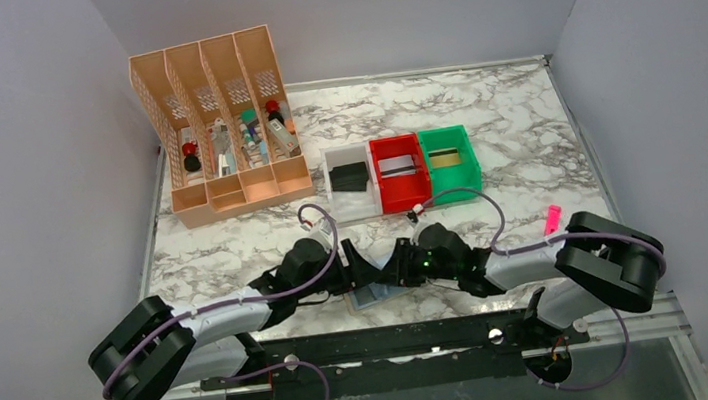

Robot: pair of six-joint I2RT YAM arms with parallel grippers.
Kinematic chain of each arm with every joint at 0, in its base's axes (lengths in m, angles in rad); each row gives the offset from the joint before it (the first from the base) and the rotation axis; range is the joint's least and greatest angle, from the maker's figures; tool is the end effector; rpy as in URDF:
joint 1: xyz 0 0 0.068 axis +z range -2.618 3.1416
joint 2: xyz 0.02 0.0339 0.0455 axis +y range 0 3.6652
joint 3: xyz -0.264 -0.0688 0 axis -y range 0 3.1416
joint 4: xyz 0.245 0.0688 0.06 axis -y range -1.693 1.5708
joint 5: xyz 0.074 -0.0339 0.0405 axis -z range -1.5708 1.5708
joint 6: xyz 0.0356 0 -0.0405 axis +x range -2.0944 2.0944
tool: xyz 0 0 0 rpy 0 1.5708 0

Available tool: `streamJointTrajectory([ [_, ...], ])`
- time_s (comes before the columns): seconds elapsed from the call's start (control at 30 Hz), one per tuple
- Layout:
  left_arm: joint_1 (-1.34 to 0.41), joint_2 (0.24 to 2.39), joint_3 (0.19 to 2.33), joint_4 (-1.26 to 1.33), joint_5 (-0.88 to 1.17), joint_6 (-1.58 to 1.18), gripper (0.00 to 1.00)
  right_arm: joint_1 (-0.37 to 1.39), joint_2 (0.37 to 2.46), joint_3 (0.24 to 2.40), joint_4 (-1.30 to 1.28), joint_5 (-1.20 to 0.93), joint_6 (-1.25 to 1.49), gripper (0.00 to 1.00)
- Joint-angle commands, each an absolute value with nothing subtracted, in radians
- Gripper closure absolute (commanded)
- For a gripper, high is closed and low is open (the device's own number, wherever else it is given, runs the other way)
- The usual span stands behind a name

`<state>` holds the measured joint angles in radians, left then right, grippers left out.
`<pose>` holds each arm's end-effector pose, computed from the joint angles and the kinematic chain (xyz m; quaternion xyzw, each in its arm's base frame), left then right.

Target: Take the credit cards out of the card holder

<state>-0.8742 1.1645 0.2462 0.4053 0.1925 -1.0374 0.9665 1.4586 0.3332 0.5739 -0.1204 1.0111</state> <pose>0.1276 -0.1632 0.1443 -0.0217 0.8605 -0.4581 0.2220 0.1347 0.2026 0.1233 -0.0099 0.8718 0.4357 0.2238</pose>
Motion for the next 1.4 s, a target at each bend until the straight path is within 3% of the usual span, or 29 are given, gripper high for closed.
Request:
streamJointTrajectory([
  [0.0, -0.883, 1.166, 0.243, 0.447, 0.148, -1.052, 0.31, 0.962, 1.386, 0.331, 0.532, -0.127, 0.976, 0.7],
  [0.53, -0.91, 1.147, 0.239, 0.446, 0.138, -1.061, 0.25, 0.961, 1.194, 0.333, 0.29, 0.009, 0.919, 0.65],
  [1.13, -0.97, 1.39, 0.469, 0.448, 0.139, -0.974, 0.24, 0.962, 0.802, 0.213, -0.013, 0.261, 1.012, 0.62],
  [1.37, -0.988, 1.534, 0.534, 0.452, 0.158, -0.96, 0.24, 0.962, 0.72, 0.182, 0.035, 0.225, 0.961, 0.62],
])
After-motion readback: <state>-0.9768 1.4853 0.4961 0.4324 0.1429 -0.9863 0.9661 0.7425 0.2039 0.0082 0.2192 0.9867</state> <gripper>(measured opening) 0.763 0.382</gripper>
